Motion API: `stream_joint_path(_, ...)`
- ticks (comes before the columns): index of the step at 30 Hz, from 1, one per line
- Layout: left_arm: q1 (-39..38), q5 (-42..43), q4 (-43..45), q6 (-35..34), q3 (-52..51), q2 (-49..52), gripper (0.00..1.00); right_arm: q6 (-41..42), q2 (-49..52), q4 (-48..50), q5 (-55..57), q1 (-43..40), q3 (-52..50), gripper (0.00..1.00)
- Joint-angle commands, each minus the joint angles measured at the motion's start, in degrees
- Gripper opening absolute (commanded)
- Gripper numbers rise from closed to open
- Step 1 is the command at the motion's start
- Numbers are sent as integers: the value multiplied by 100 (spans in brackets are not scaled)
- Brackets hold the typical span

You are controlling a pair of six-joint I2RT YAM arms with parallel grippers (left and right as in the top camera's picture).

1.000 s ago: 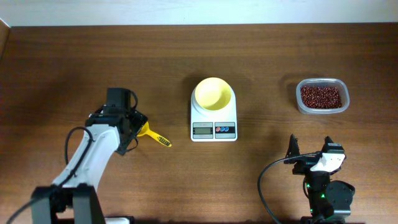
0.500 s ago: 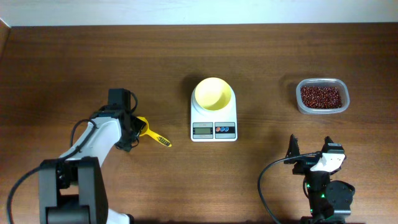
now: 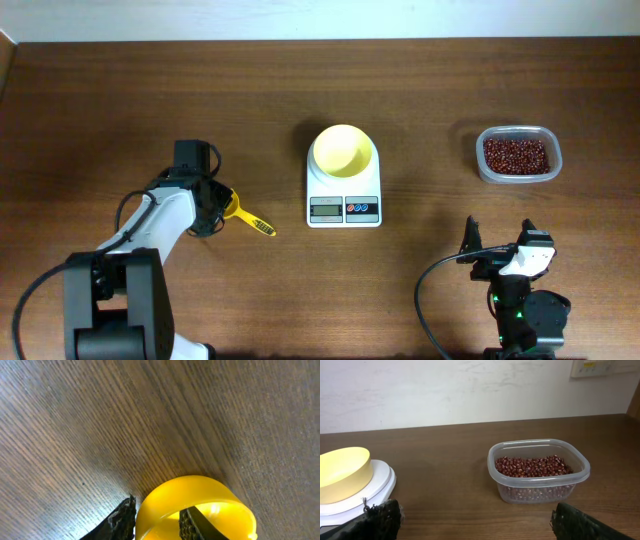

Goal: Scoop item into bowl and weigh 50g on scale
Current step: 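Lower the left gripper onto the yellow scoop handle and close, then lift the yellow scoop with the left gripper toward the scale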

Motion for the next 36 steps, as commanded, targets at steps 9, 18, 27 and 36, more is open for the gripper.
stream_joint_path(9,17,22,168,-13,-269,63,23,-4,-17,-9,48,48,-52,99)
stream_joint_path(18,20,151,212,-11,-238,-66,0,-4,-15,-7,48,48,-52,99)
stream_joint_path(27,17,503,105,83,-219,-2050,0,-4,-17,-9,48,48,-52,99)
stream_joint_path(36,17,1436,105,76,-219,-2391,0,-4,-15,-9,48,48,-52,99)
